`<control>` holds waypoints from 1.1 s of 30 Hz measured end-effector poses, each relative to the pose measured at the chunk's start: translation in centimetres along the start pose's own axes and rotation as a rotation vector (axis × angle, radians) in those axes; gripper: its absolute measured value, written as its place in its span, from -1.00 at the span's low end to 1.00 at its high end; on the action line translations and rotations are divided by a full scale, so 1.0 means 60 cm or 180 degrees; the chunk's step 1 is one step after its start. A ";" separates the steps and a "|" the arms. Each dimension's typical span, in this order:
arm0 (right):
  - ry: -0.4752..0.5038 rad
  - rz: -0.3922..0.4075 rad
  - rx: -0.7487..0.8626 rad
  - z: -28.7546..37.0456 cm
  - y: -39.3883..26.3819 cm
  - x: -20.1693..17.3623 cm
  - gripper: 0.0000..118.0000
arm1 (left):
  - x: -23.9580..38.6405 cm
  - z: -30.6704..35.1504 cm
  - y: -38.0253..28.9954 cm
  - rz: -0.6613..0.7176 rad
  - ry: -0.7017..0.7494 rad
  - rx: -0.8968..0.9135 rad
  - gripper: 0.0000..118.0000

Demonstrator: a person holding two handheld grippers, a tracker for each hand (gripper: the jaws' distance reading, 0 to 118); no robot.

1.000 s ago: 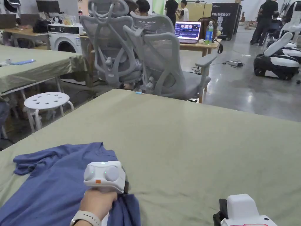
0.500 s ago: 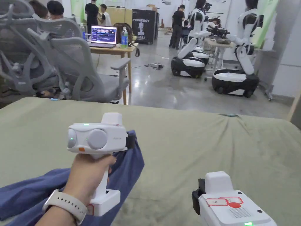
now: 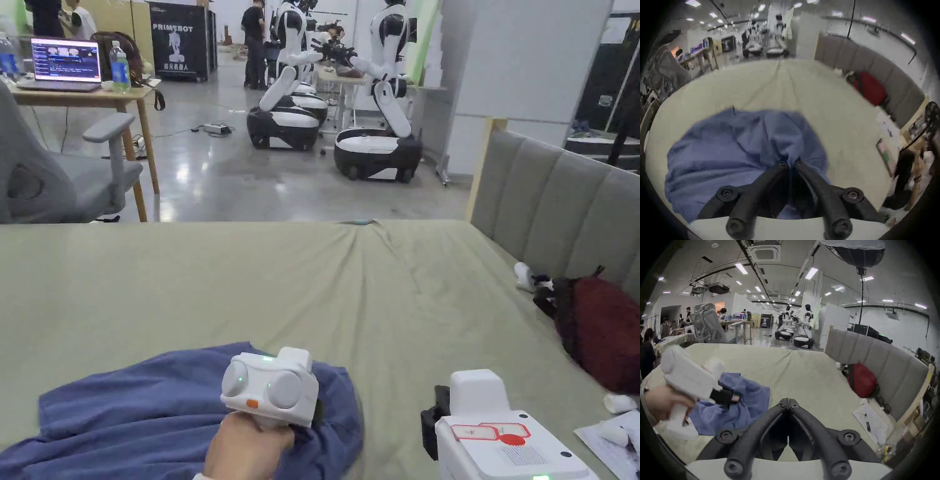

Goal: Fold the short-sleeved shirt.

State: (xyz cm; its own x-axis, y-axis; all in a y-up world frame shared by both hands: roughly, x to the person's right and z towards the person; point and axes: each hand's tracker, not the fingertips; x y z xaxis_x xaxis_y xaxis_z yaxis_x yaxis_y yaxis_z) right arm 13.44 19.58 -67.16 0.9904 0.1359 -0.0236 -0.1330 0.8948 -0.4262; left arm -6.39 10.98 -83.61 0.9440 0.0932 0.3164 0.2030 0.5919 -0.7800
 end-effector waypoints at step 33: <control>0.0815 0.0352 0.0083 -0.001 0.002 -0.203 -1.00 | -0.552 0.344 -0.164 0.1623 0.0875 0.0119 -1.00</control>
State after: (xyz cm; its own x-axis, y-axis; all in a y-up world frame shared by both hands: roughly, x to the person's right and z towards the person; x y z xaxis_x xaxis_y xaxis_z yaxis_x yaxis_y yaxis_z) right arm 1.36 18.00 -66.96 0.9465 0.1244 -0.2978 -0.2384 0.8916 -0.3850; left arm -45.04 18.60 -75.26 0.9540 0.1656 -0.2501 -0.2998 0.5551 -0.7759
